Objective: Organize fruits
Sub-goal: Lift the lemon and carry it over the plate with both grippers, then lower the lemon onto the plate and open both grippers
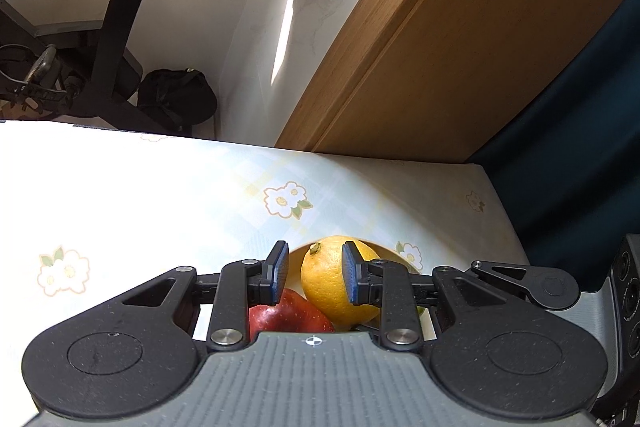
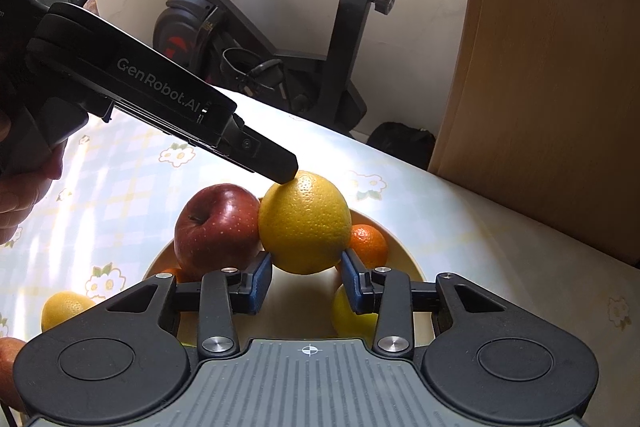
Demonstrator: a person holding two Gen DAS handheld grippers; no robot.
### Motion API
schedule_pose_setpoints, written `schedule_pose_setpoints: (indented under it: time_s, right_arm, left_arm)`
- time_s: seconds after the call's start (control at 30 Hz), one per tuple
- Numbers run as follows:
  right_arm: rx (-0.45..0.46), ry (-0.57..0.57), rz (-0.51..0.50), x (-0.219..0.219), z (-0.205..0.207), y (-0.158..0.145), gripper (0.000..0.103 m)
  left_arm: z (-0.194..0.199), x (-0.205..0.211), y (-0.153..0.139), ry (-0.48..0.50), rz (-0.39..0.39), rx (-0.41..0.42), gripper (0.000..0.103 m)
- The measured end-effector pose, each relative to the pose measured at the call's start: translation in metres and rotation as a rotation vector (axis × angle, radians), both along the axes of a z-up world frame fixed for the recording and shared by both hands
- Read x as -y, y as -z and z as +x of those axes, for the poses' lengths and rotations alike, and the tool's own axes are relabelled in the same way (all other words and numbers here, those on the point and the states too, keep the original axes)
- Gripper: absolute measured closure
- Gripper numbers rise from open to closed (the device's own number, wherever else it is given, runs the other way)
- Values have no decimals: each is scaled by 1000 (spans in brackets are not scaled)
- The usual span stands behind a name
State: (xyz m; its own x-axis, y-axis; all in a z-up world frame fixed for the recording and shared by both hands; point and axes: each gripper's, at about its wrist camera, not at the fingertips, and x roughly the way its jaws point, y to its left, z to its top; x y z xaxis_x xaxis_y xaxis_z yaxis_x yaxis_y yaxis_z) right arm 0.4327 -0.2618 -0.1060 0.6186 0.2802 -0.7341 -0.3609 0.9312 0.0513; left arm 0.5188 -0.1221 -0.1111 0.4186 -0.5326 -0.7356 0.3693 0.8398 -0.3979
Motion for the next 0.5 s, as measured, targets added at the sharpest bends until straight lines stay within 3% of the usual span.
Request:
schedule_pose_setpoints:
  time_s: [0.27, 0.5]
  right_arm:
    - [-16, -17, -33, -16, 9, 1, 73]
    - [-19, 26, -18, -15, 6, -1, 73]
  left_arm:
    - [5, -1, 9, -29, 26, -33, 74]
    - [0, -6, 2, -40, 28, -11, 74]
